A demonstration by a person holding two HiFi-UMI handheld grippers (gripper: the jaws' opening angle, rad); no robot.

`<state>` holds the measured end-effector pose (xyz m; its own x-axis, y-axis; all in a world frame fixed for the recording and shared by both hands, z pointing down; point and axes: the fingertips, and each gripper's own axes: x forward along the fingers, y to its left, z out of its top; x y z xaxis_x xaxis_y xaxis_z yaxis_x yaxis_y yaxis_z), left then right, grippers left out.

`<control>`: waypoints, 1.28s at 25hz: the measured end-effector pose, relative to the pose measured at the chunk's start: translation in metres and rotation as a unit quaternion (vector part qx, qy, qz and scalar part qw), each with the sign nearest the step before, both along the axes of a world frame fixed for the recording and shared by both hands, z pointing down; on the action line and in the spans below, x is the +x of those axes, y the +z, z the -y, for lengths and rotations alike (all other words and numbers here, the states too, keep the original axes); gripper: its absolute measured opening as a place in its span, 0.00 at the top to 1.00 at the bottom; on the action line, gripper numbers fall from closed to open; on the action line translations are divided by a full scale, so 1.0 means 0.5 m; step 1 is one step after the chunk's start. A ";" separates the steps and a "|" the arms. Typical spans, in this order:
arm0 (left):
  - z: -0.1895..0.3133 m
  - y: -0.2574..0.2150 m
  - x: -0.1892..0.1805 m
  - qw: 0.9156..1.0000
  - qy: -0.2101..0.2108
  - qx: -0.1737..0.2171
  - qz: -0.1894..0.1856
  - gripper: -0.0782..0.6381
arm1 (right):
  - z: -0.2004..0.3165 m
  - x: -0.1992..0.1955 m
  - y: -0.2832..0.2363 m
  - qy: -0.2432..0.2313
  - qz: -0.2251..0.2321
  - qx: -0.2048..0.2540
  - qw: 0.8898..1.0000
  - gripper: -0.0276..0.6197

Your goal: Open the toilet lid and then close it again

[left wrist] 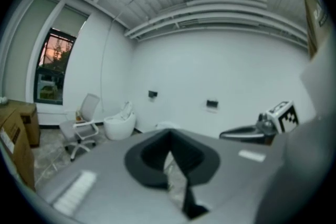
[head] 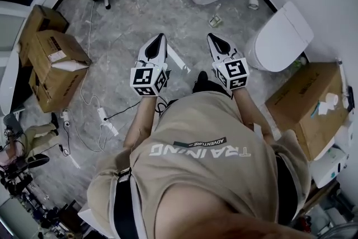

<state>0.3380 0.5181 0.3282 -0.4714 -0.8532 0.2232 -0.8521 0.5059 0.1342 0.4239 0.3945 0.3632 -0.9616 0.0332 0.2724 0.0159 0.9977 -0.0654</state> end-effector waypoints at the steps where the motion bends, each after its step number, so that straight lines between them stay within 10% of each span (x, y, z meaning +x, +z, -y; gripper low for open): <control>1: 0.015 0.002 -0.012 1.000 -0.004 -0.004 0.001 0.89 | 0.015 -0.014 0.005 -0.005 -0.001 -0.003 1.000 0.94; 17: 0.123 0.037 -0.175 0.999 -0.031 -0.028 -0.016 0.89 | 0.120 -0.195 0.075 -0.059 -0.050 -0.009 0.997 0.94; 32: 0.199 0.014 -0.562 0.999 0.050 0.003 0.005 0.89 | 0.169 -0.549 0.044 0.019 -0.048 0.006 0.999 0.94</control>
